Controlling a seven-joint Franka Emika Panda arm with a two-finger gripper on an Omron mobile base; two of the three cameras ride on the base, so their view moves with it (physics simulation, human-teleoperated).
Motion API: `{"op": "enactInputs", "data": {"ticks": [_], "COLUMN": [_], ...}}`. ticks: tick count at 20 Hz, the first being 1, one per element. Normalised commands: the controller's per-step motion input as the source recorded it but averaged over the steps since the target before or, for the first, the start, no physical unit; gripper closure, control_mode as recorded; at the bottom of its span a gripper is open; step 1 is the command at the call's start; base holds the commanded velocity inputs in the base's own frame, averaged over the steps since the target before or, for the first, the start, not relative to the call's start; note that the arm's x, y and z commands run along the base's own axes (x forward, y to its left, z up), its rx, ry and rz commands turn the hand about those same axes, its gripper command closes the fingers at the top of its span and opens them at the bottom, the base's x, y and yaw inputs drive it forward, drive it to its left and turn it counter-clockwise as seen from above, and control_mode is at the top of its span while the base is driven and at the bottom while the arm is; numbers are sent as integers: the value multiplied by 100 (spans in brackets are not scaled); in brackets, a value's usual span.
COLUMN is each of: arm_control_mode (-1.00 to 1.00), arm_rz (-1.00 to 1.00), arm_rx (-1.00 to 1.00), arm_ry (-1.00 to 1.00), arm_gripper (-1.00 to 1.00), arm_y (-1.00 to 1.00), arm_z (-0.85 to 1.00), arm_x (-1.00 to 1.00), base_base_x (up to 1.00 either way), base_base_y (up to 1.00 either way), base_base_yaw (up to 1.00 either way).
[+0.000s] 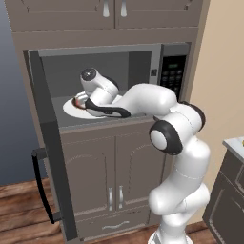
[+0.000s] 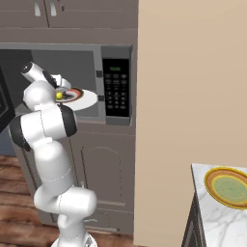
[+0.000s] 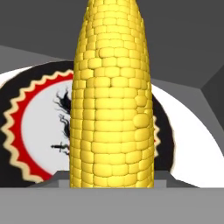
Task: Pick the corn from the counter and place it in the microwave. Then turn on the microwave.
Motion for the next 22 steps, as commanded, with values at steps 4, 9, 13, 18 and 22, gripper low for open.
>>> {"op": "enactInputs", "data": {"ticks": [4, 9, 13, 18, 22], "arm_control_mode": [-100, -100, -100, -100, -100], "arm_rz": [-1, -1, 0, 0, -1], "arm_rx": [0, 0, 0, 0, 0], "arm_ry": [0, 2, 2, 0, 0], "arm_gripper": [-100, -100, -100, -100, -100], "arm_y": [4, 3, 1, 1, 1], "arm_z": [-2, -5, -7, -4, 0], "arm_x": [7, 6, 8, 3, 0], "base_base_x": [0, 0, 0, 0, 0], "base_base_y": [0, 0, 0, 0, 0], "base_base_yaw": [0, 0, 0, 0, 0]}}
